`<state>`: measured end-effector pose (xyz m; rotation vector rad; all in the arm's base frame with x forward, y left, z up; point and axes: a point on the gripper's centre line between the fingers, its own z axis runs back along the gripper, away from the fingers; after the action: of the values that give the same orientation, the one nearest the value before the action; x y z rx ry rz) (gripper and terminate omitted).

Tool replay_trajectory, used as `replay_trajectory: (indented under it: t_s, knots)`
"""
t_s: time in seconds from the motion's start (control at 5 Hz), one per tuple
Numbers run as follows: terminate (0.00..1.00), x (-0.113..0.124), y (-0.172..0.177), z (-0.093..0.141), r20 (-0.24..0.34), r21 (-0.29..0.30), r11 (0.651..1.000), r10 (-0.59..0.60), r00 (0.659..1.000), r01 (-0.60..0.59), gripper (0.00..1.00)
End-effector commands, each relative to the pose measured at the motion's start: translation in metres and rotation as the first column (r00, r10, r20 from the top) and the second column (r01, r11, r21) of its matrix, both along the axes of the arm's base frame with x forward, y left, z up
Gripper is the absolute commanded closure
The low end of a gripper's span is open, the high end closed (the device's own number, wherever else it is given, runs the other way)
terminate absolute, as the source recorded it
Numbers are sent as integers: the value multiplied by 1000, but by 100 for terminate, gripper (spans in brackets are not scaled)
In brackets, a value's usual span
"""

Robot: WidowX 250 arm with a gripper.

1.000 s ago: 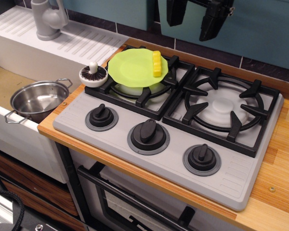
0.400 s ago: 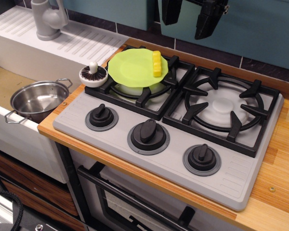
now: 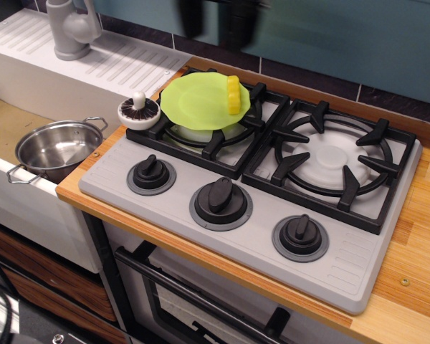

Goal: Put fry on plate and mushroom in pot or pan in sink

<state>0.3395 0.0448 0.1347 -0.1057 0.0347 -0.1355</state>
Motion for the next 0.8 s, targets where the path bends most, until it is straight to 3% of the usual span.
replay_trajectory:
  t_s: [0.0,0.2,0.6]
  knots:
    - [0,-2,23,14,165,-36,999,-10,986,16,0]
    - [0,-4,34,8,195,-49,999,-2,981,11,0]
    - [0,-9,47,4,255,-7,999,33,966,-32,0]
